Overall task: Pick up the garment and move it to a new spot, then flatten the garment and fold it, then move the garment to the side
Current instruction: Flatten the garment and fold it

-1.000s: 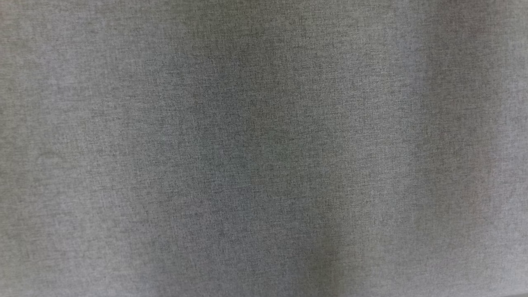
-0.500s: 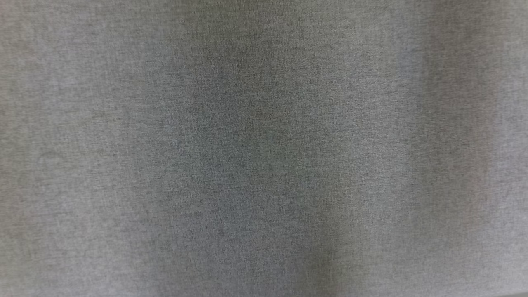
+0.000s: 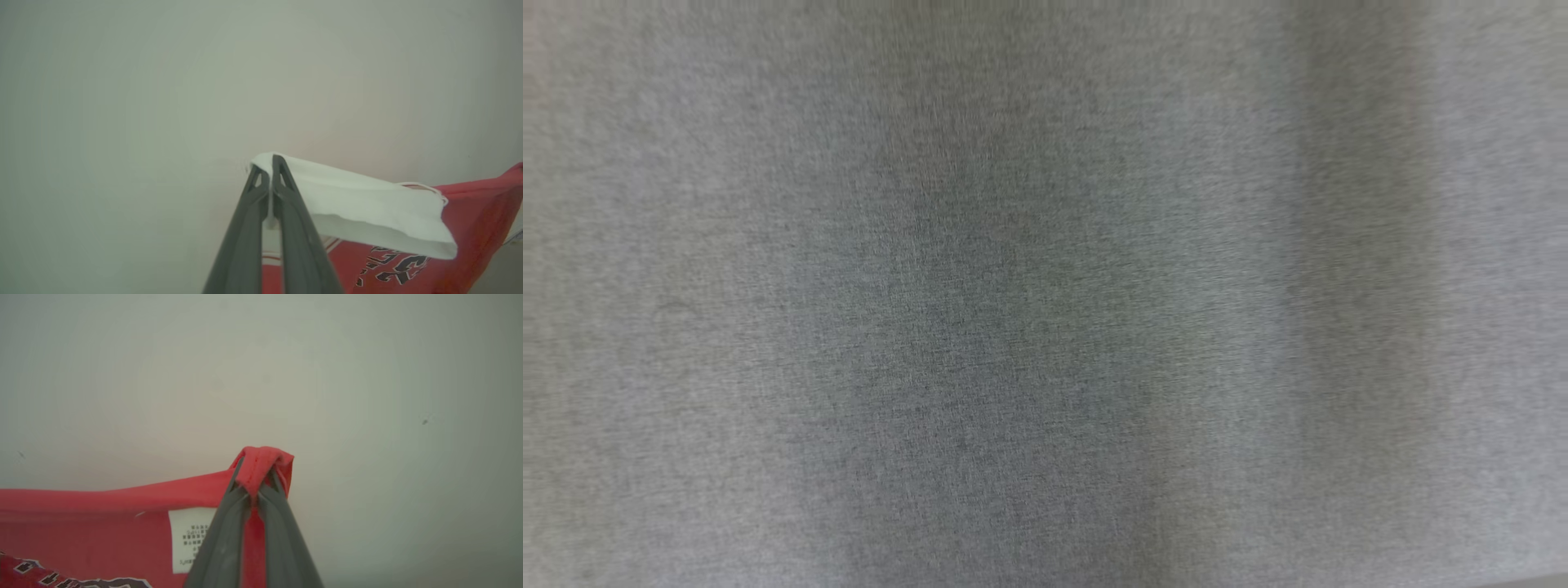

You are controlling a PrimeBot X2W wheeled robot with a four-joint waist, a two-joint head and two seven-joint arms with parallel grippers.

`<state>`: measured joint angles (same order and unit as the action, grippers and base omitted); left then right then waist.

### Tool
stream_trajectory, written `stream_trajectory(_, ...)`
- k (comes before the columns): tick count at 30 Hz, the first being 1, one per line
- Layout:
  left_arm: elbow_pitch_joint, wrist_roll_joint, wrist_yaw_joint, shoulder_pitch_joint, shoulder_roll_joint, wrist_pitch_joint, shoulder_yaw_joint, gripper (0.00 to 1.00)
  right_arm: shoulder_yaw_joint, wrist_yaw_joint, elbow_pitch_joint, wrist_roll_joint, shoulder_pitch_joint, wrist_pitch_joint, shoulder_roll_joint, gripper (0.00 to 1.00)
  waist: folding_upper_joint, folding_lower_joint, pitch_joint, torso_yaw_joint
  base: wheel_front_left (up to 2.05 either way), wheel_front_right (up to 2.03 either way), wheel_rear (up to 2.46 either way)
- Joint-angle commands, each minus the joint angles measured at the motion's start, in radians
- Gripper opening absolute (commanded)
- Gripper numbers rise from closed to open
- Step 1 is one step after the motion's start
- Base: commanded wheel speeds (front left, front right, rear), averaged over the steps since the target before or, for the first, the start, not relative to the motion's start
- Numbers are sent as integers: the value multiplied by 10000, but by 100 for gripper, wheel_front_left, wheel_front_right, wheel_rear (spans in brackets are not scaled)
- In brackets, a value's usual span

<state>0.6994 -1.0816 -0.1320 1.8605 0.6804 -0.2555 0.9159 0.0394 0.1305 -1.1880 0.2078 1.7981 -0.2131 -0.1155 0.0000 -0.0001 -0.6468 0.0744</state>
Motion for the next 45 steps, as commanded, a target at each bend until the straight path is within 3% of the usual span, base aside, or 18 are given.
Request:
stream_trajectory(1, -73, -139, 27, -273, 105, -35, -38, 0, -91, 9, 86, 136, -255, -67, 5, 0, 0, 1, 411, 71, 0, 0, 0)
stream_trajectory(6, -1318, -405, 215, -2513, 578, -98, -784, 0, -1146, 9, 1286, 1462, -2495, -66, -66, 0, 0, 1, 1118, 60, 0, 0, 0)
stream_trajectory(11, -3471, -60, 1038, -5760, 794, -85, -2364, 0, -2101, 9, 3255, 2885, -5378, 128, -486, 0, 0, 1, 1801, -24, 0, 0, 0)
stream_trajectory(15, -5131, 322, 1718, -8533, 603, -89, -3692, 0, -2413, 9, 4995, 3780, -7704, 328, -1018, 0, 0, 1, 2241, -88, 0, 0, 0)
stream_trajectory(20, -6601, 874, 2116, -11784, -45, -90, -5226, 0, -2312, 9, 6751, 4282, -10322, 703, -1375, 0, 0, 1, 2677, -169, 0, 0, 0)
stream_trajectory(26, -7122, 1458, 1797, -14866, -1034, -91, -6485, 0, -1611, -4, 8321, 4362, -12961, 1066, -1201, 0, 0, 1, 3157, -288, 0, 0, 0)
stream_trajectory(29, -7161, 1700, 1579, -15992, -1583, -89, -6670, 0, -1251, -4, 8950, 4267, -14123, 1317, -1021, 0, 0, 1, 3436, -368, 0, 0, 0)
stream_trajectory(35, -6757, 2063, 1317, -17580, -2538, -90, -6780, 0, -589, -4, 9680, 3976, -16286, 1857, -744, 0, 0, 1, 4194, -589, 0, 0, 0)
stream_trajectory(45, -6210, 2499, 991, -19307, -3384, -90, -7063, 0, -36, -4, 10616, 3338, -18620, 2370, -322, 0, 0, 1, 4959, -806, 0, 0, 0)
